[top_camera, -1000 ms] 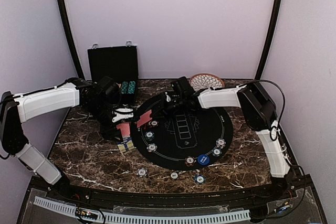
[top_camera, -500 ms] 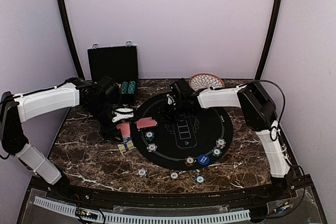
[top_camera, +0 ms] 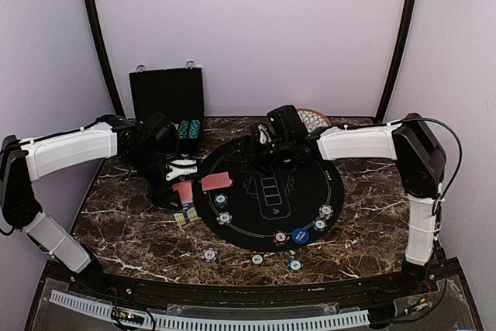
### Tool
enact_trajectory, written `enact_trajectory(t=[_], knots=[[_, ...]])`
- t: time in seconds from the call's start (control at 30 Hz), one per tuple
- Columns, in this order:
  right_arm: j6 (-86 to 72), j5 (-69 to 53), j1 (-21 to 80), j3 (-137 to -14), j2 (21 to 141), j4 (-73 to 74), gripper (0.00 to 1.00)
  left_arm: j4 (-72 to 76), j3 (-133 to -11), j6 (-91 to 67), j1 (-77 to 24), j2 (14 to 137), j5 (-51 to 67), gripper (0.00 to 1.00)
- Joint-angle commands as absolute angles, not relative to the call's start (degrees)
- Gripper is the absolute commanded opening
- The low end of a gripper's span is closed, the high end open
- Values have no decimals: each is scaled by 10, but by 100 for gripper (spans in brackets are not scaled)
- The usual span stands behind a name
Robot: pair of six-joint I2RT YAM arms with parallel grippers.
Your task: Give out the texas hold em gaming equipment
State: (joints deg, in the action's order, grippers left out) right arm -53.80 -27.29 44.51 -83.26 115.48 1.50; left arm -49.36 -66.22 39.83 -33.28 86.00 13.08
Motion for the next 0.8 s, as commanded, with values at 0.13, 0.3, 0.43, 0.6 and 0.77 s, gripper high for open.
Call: enact_trajectory(t=[0.13,0.3,0.43,0.6,0.77], knots=[[-594,-326,487,-762,1113,-141,87,-490,-687,390,-330,855,153,20],[-605,-340,507,-765,1129,-157,89,-486,-691,387,-330,859,150,20],[-620,-355,517,-775,1148,-178,90,-485,-697,383,-330,860,152,19],[-640,-377,527,-796,1175,-196,90,-485,-703,381,-330,861,151,19],[-657,-392,532,-811,1193,-216,89,-486,-711,377,-331,863,154,19]])
